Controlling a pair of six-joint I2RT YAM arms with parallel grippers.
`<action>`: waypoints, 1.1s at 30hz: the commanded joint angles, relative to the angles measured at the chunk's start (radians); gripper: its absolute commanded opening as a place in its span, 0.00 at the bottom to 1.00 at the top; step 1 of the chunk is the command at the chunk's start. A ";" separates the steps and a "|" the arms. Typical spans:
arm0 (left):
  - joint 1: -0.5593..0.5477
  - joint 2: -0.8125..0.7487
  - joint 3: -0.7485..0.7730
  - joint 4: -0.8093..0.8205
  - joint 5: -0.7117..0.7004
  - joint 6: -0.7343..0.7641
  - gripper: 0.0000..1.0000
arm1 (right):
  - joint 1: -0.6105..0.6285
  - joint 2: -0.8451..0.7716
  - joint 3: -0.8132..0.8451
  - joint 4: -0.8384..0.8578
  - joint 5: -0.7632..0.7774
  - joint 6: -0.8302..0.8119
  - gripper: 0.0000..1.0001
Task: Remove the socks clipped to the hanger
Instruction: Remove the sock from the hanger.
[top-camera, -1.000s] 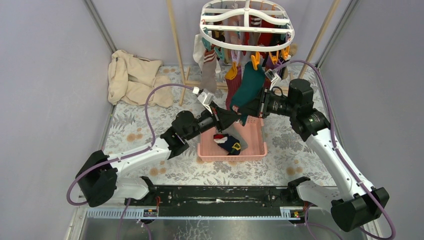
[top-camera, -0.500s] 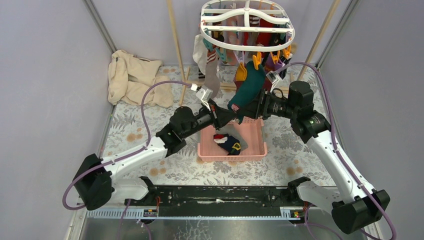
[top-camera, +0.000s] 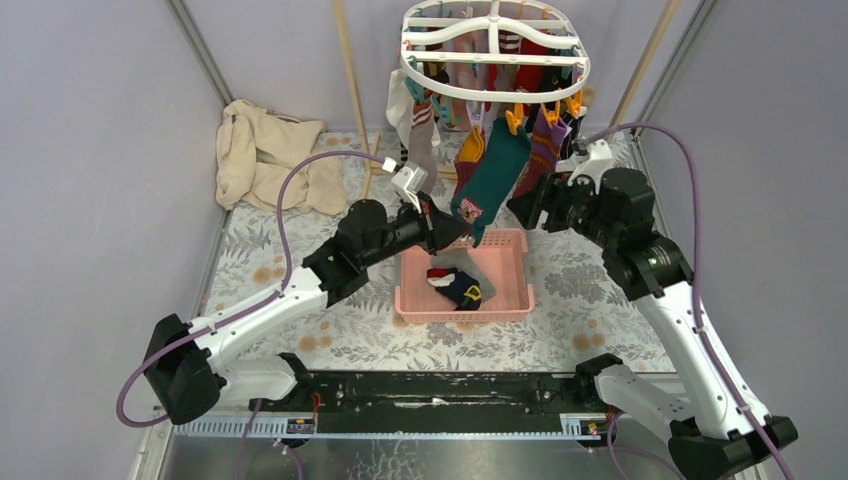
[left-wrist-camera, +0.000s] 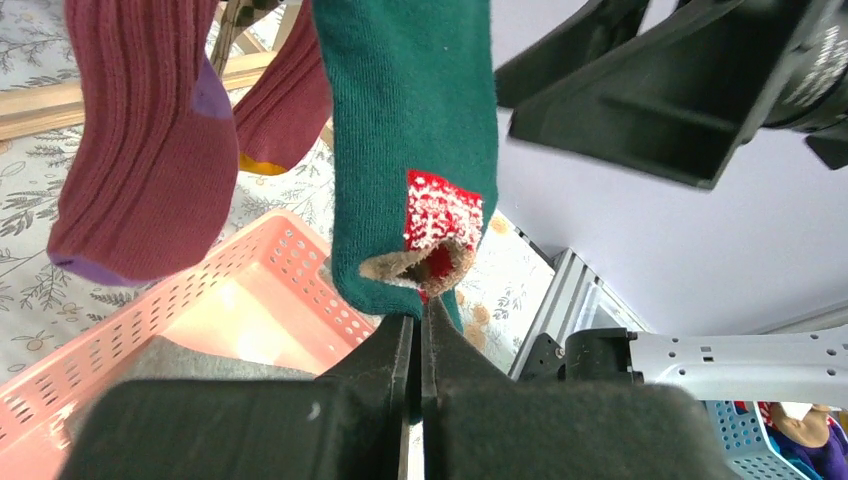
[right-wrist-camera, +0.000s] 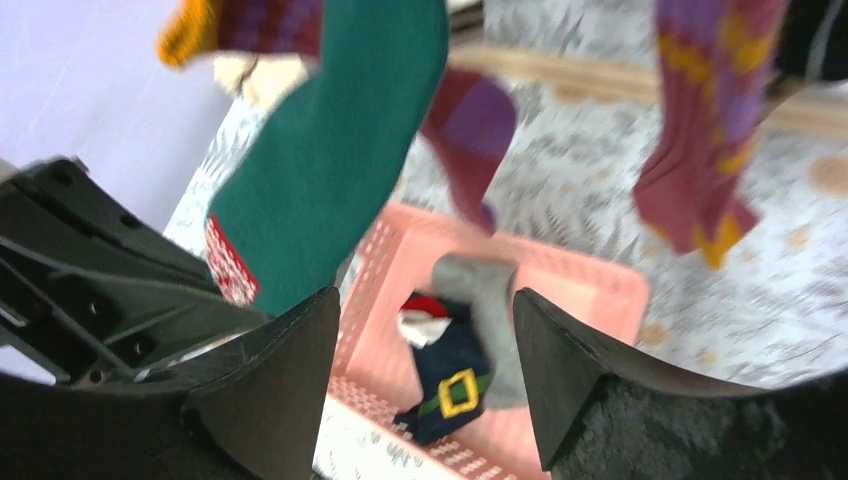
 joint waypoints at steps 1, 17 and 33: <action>0.005 -0.026 0.048 -0.049 0.035 0.014 0.01 | -0.003 -0.060 0.079 0.092 0.193 -0.095 0.71; 0.007 -0.069 0.178 -0.251 0.032 0.027 0.05 | -0.003 0.125 0.225 0.449 0.143 -0.074 0.66; 0.023 -0.054 0.218 -0.300 0.060 0.028 0.06 | -0.003 0.221 0.264 0.535 0.125 -0.056 0.62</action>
